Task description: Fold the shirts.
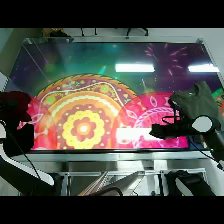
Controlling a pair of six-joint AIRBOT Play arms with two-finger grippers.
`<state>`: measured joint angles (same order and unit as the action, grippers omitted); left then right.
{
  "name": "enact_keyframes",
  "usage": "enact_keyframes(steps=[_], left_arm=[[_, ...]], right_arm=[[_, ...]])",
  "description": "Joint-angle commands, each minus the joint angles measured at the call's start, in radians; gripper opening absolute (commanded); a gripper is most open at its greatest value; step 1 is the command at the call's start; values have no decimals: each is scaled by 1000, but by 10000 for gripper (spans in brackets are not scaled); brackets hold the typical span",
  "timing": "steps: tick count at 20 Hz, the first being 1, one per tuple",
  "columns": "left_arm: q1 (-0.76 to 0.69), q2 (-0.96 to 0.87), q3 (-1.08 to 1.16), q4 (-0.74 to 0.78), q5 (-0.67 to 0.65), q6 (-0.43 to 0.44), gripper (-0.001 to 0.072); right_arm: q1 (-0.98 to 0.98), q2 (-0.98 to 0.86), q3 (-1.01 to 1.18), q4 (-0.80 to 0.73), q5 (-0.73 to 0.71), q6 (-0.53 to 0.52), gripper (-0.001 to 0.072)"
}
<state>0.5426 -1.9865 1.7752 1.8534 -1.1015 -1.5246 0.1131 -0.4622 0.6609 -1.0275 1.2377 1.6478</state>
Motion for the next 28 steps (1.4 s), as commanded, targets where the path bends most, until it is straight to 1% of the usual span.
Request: enact_keyframes(steps=[1, 3, 4, 6, 10, 13, 16, 17, 18, 19, 21, 23, 24, 25, 26, 27, 28], left_arm=[[-74, 108, 14, -134, -25, 50, 14], [-135, 203, 13, -268, -38, 81, 14], [-168, 240, 12, -315, -66, 92, 13], [-231, 298, -18, -367, -92, 92, 14], [-398, 372, -129, -530, -123, 100, 14], [-554, 399, -248, -687, -127, 138, 14], [-713, 399, -329, -703, -132, 136, 19], [-752, 399, -328, -703, -140, 136, 98], [-784, 400, -307, -703, -158, 135, 550], [-804, 400, -272, -702, -181, 111, 692], [-818, 401, -169, -701, -264, 109, 691], [-791, 420, -80, -667, -367, 106, 691], [-761, 453, -83, -635, -367, 93, 690], [-718, 499, -120, -594, -352, 81, 690], [-668, 545, -175, -570, -338, 77, 690], [-615, 590, -246, -561, -328, 75, 690], [-549, 634, -333, -563, -320, 76, 690]], right_arm=[[1, 0, 0, 1, 0, -2, 20], [1, 0, 0, 0, 0, -3, 20], [1, 0, 0, -1, 0, -3, 20], [1, 0, 0, 0, 0, -3, 20], [1, 0, 0, 0, 0, -3, 20], [1, 0, 0, 1, 0, -2, 20], [1, 0, 0, 4, 0, -2, 20], [1, 0, 0, 4, -1, -2, 20], [1, 0, 0, 5, -1, -2, 20], [1, 0, 0, 14, 0, -2, 20], [1, -1, 0, 28, -4, -2, 20], [1, -18, 0, 28, -39, -3, 25], [1, -37, 1, 35, -66, -6, 27], [1, -66, 1, 76, -103, -56, 61], [1, -97, 1, 143, -143, -131, 219], [1, -136, 1, 244, -189, -225, 352], [1, -179, 1, 363, -234, -336, 374]])
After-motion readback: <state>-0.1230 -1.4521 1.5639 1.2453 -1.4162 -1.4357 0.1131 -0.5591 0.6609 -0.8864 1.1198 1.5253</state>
